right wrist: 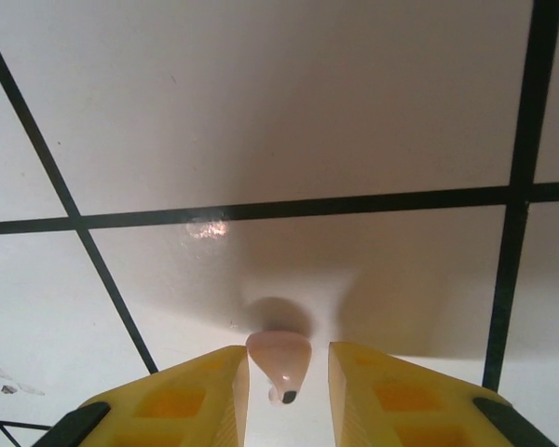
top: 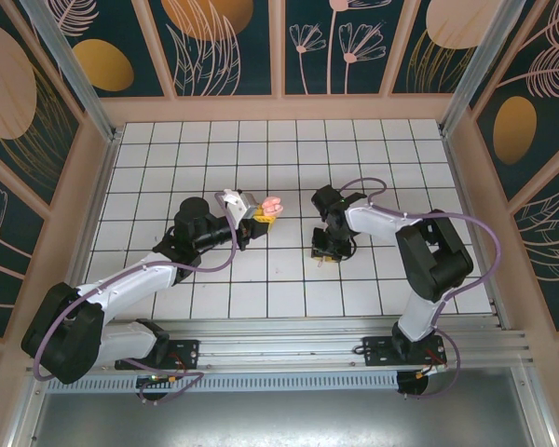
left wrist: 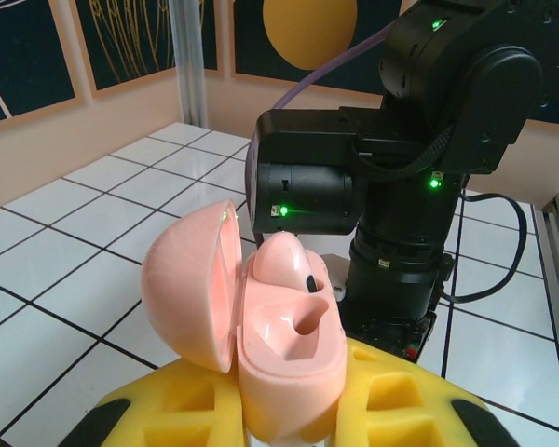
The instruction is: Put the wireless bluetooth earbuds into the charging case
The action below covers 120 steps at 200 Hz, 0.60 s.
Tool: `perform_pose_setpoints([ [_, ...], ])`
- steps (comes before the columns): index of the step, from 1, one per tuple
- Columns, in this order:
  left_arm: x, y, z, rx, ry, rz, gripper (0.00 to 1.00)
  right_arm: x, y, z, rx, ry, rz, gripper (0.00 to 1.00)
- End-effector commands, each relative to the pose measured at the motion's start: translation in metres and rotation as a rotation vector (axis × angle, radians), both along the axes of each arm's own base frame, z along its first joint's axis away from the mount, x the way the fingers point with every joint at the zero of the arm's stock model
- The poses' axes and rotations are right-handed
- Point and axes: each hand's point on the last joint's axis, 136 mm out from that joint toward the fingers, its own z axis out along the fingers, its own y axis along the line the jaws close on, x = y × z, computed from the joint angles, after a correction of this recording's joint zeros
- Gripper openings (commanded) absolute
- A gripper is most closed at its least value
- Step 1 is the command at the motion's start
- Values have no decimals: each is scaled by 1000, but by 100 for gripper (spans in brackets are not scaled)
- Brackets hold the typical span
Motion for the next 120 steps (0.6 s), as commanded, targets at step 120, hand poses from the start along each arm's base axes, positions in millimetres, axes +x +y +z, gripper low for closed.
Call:
perform_pose_setpoints([
  [120,-1,0,12,-11,-39,-1,16,3,6,-1,16,-21,11,22],
])
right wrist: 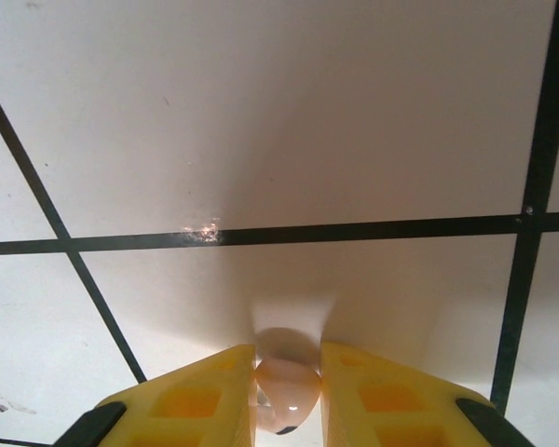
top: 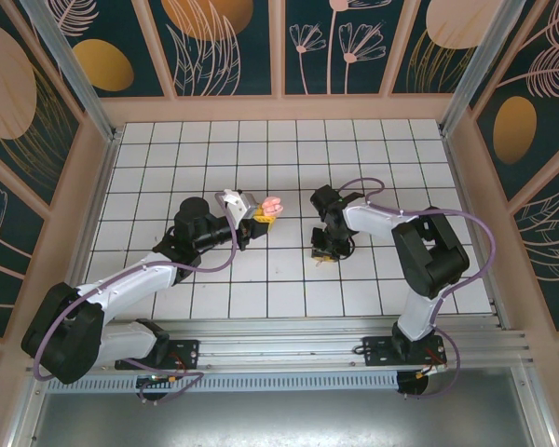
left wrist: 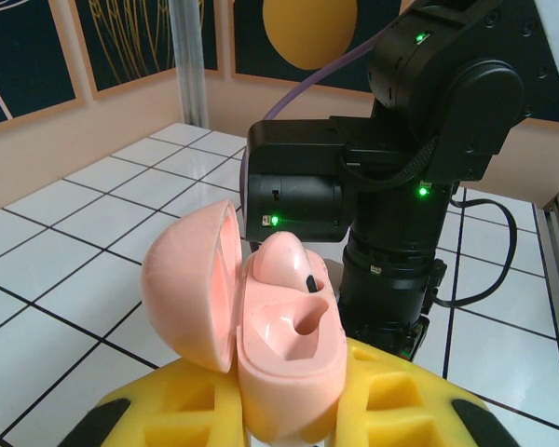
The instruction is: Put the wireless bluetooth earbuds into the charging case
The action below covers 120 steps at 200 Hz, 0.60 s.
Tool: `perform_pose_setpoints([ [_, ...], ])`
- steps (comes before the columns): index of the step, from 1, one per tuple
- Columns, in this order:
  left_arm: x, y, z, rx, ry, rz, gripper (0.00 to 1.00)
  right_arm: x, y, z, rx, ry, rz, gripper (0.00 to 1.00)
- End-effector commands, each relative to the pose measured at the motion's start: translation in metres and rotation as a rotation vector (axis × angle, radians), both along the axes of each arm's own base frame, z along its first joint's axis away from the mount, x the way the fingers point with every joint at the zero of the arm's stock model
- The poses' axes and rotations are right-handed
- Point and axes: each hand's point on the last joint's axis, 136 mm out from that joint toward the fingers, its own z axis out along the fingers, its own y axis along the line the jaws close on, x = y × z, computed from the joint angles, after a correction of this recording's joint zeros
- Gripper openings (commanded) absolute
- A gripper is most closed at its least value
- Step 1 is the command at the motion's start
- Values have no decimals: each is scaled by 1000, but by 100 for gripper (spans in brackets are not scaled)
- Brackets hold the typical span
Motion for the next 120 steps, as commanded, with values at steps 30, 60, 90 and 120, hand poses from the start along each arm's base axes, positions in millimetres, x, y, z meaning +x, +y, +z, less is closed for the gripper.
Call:
perform_pose_setpoints([
  [30,-2,-1,11,-13,-30,-5,16,4,4,18,38,-82,-2,21],
  [60,-2,-5,2,-4,0,-27,16,17,6,46,68,-194,10,21],
  [90,-1,-11,-10,7,48,-62,16,29,12,83,127,-339,47,21],
  [120,-3,-19,-21,15,95,-114,17,38,17,127,175,-505,97,21],
])
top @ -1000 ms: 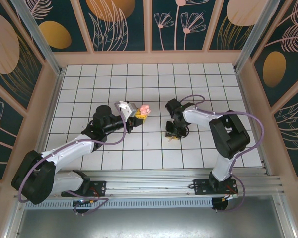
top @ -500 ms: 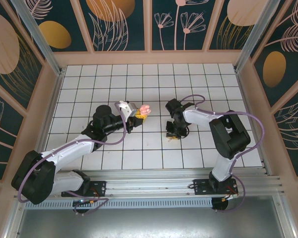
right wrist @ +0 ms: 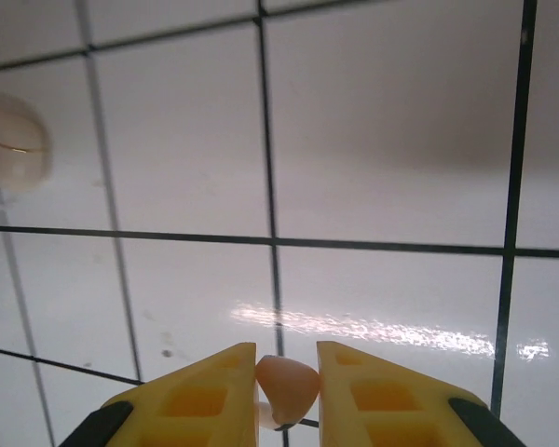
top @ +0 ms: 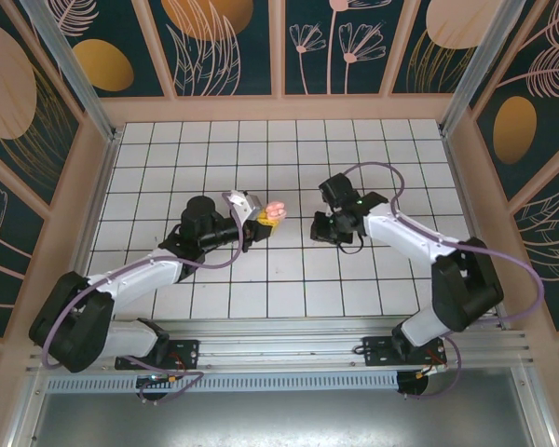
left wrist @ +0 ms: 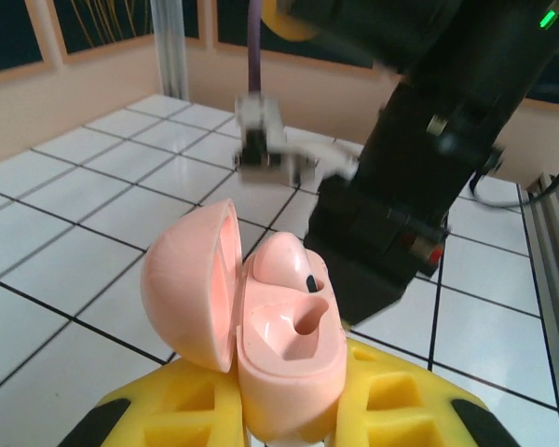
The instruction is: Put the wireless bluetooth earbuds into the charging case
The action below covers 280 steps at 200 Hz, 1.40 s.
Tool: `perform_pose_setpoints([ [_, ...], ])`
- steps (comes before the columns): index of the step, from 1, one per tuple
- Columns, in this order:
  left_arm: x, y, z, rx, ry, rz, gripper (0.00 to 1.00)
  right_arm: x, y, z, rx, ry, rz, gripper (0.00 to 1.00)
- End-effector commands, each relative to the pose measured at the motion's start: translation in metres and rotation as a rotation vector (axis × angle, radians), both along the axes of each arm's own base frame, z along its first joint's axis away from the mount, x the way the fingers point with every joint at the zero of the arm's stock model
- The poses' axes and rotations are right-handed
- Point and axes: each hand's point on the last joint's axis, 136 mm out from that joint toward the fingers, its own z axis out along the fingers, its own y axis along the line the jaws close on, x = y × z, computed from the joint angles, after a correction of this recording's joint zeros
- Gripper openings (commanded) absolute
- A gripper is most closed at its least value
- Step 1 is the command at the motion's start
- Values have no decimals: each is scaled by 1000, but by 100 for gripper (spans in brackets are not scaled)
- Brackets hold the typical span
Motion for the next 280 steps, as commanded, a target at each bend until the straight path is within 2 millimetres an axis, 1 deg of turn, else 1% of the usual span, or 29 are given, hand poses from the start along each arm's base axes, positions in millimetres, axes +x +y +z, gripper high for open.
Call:
perform_pose_setpoints([
  [1,-4,-10,3,-15,28,-69,17,12,4,39,21,-176,48,21],
  [33,-6,-18,-4,2,67,-122,17,11,21,89,55,-370,180,21],
  [84,-14,-26,-11,30,106,-228,17,8,45,151,103,-561,329,21],
  [101,-17,-27,-12,38,104,-252,17,4,57,167,107,-611,381,20],
  [120,-21,-28,-12,46,104,-279,17,-1,70,177,94,-645,442,20],
  [148,-24,-30,-10,42,104,-306,17,-8,85,179,58,-650,521,20],
  [162,-24,-30,-9,39,102,-311,18,-11,87,174,35,-635,544,20],
  [181,-25,-30,-6,32,96,-318,18,-14,85,166,16,-621,557,20],
  [218,-26,-30,0,22,84,-324,18,-17,81,160,0,-623,571,20],
  [256,-26,-32,6,5,77,-325,18,-23,79,149,-6,-605,598,20],
  [280,-25,-32,10,-6,71,-324,18,-26,76,146,-4,-616,605,20],
])
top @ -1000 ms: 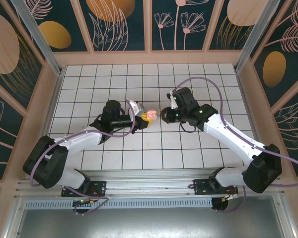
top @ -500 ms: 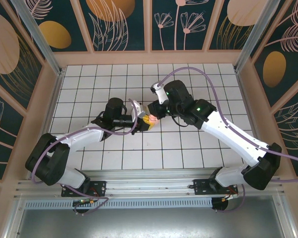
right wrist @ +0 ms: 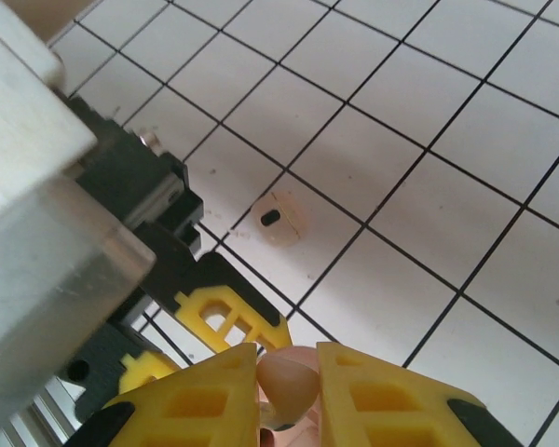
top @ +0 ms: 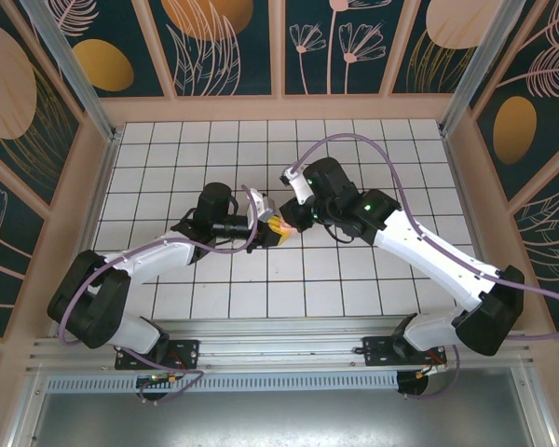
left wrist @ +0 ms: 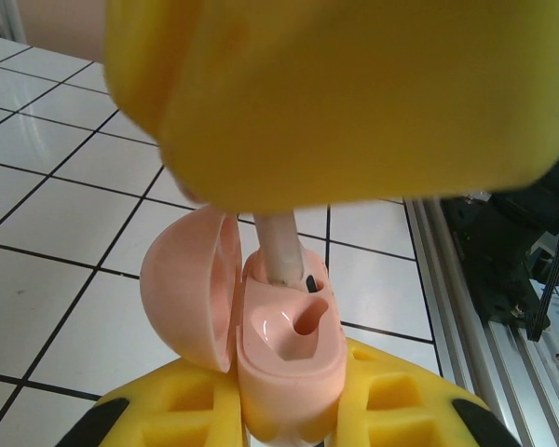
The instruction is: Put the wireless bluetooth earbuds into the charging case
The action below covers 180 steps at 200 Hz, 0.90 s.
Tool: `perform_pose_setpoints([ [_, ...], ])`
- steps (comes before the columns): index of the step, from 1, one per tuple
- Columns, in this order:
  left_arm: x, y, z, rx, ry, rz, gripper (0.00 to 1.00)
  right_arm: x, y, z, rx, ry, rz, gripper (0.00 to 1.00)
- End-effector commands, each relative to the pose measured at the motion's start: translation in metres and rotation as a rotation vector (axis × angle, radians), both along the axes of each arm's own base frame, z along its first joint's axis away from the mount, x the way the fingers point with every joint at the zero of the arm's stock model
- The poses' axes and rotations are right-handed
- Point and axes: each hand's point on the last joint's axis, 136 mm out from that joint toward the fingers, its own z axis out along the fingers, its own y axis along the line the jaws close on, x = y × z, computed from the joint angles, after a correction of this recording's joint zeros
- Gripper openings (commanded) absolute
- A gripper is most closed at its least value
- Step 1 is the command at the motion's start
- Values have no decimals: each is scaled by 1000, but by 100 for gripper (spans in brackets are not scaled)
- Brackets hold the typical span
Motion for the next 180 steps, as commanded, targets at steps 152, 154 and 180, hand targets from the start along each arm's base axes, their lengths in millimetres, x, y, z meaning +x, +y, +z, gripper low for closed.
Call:
perform_pose_setpoints([
  [152,-3,-5,37,-90,-65,-32,18,-21,-6,-10,-30,-14,77,21],
  [154,-3,-5,38,-91,-67,-32,18,-21,-6,-11,-30,-12,78,21],
  [180,-3,-5,40,-97,-68,-31,18,-26,-5,-14,-37,-10,99,21],
])
